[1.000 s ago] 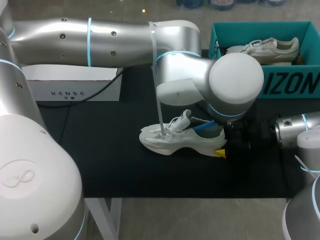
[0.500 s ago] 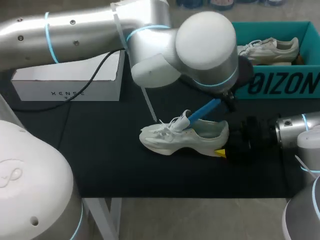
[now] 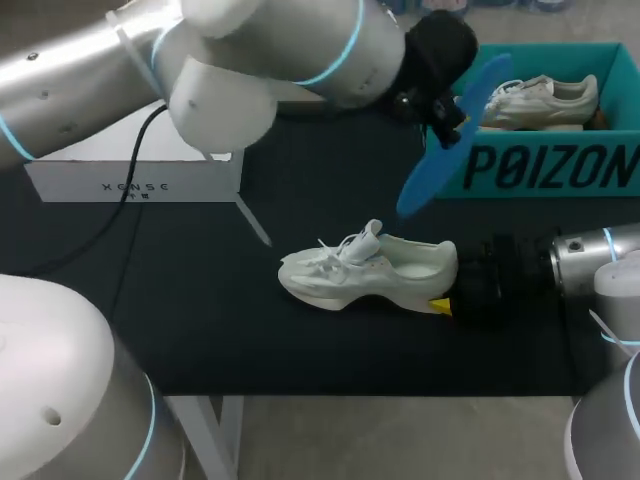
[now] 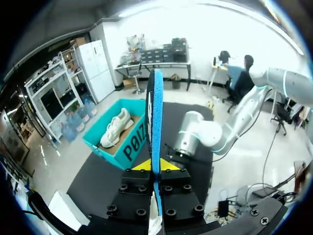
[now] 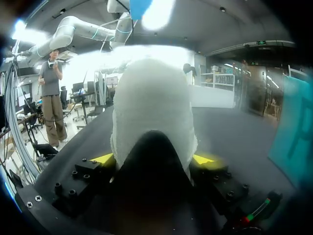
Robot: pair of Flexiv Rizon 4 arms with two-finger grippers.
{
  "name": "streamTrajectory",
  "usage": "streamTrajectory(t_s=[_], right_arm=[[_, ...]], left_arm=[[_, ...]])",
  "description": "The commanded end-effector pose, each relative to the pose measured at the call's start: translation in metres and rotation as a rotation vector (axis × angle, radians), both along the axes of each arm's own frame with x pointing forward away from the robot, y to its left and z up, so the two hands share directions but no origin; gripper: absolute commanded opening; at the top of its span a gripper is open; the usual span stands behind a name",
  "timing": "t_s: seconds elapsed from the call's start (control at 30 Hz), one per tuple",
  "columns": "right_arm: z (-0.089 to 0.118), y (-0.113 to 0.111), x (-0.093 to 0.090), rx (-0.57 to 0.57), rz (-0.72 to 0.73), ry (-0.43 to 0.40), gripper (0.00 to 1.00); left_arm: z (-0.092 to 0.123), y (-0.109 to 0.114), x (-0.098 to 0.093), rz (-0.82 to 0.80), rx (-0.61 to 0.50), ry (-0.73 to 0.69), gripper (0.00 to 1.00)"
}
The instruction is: Take the shoe out of the shoebox, open the shoe tongue, remove and reinsert the insole, then place the shoe into the shoebox
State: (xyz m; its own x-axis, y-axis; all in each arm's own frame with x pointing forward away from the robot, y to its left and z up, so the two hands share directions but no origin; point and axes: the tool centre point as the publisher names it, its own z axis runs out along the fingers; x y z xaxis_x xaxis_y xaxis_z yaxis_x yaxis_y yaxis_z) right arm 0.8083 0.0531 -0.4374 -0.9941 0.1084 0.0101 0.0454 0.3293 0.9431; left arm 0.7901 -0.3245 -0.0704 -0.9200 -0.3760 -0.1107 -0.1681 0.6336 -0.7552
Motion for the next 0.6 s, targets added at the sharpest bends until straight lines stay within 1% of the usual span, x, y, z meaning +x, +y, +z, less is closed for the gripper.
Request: streamTrajectory(t_s=[0.03, 0.13, 0.17, 0.2, 0.27, 0.3, 0.37, 0.47, 0.6], right_arm=[[-0.007, 0.002, -0.001, -0.002, 0.0, 0.001, 0.0], [-0.007, 0.002, -0.001, -0.002, 0.0, 0.001, 0.0], [-0.007, 0.002, -0.001, -0.002, 0.0, 0.001, 0.0], [-0.007, 0.002, -0.001, -0.002, 0.0, 0.001, 0.0], [-0.007, 0.002, -0.001, -0.002, 0.0, 0.001, 0.0], [-0.007, 0.002, -0.001, -0.002, 0.0, 0.001, 0.0], [-0.007, 0.002, -0.001, -0.002, 0.0, 0.001, 0.0], [-0.007, 0.002, -0.001, -0.002, 0.0, 0.001, 0.0], [-0.007, 0.002, -0.001, -0.002, 0.0, 0.001, 0.0]], left_arm=[[0.033, 0.039, -0.001, -0.188, -0.284, 0.066, 0.0], [0.049, 0.055, 0.005, -0.221, -0.345, 0.09, 0.0], [0.055, 0.061, 0.009, -0.22, -0.346, 0.091, 0.0], [0.064, 0.07, 0.013, -0.245, -0.378, 0.107, 0.0], [0.075, 0.081, 0.019, -0.253, -0.394, 0.111, 0.0], [0.081, 0.087, 0.022, -0.278, -0.424, 0.117, 0.0], [0.089, 0.095, 0.027, -0.284, -0.452, 0.145, 0.0], [0.103, 0.108, 0.037, -0.364, -0.518, 0.208, 0.0], [0.118, 0.115, 0.037, -0.443, -0.504, 0.221, 0.0]])
